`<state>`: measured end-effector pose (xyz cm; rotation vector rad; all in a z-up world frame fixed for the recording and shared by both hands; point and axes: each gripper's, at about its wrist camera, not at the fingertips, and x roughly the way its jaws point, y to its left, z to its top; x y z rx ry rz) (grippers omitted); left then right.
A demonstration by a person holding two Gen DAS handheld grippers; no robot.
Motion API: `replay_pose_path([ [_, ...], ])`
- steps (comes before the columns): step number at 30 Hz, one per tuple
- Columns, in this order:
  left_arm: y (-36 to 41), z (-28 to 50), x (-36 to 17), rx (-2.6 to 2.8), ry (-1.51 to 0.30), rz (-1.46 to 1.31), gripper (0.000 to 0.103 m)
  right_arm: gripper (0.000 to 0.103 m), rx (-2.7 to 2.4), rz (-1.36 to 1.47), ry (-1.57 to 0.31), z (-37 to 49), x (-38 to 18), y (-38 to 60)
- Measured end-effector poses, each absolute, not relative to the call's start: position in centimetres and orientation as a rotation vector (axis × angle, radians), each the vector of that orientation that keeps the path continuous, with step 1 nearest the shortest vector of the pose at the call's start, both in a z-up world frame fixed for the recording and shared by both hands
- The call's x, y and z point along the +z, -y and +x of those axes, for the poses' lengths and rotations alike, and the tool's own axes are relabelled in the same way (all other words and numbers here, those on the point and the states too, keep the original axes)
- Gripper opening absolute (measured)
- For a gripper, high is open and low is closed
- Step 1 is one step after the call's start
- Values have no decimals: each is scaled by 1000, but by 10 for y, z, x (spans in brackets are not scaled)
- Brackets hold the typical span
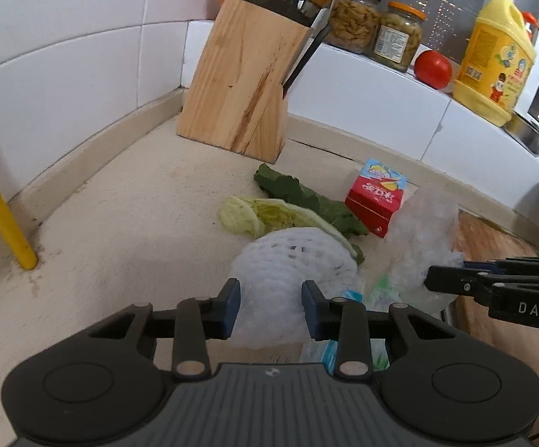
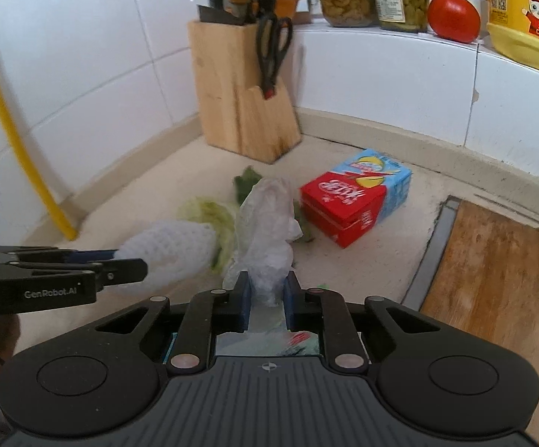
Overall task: Collect trash
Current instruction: 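Grasp the clear plastic bag with the right tool, then grasp the white foam net with the left tool while the right tool holds the bag, then carry the foam net and plastic bag with both tools over the black bin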
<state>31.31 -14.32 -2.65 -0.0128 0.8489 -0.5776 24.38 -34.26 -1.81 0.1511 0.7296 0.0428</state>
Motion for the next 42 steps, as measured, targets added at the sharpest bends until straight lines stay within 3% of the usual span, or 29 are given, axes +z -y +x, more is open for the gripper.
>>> replay_pose_path([
  [5,146,311,-37,-558,-852,65,53,24,53,122,-775,243,-30,337],
  [8,150,313,-43,-584,-857,86,62,32,47,115,-807,246,-39,337],
  [10,155,314,-47,-580,-854,125,65,45,41,102,-813,247,-43,336],
  [12,160,316,-51,-582,-857,157,65,48,36,98,-817,248,-46,336],
  [16,167,318,-56,-587,-852,182,65,68,33,76,-823,251,-50,333],
  [19,171,318,-57,-584,-850,196,62,61,35,62,-821,252,-52,328],
  [20,171,317,-57,-584,-851,202,55,56,34,69,-829,253,-53,328],
  [22,171,315,-55,-580,-853,207,41,32,35,104,-850,254,-55,329],
  [24,170,314,-54,-566,-861,202,31,30,32,103,-842,252,-53,329],
  [27,166,309,-47,-559,-851,184,26,27,47,105,-818,245,-46,327],
  [42,153,262,-3,-463,-753,176,25,27,139,111,-704,220,-13,323],
])
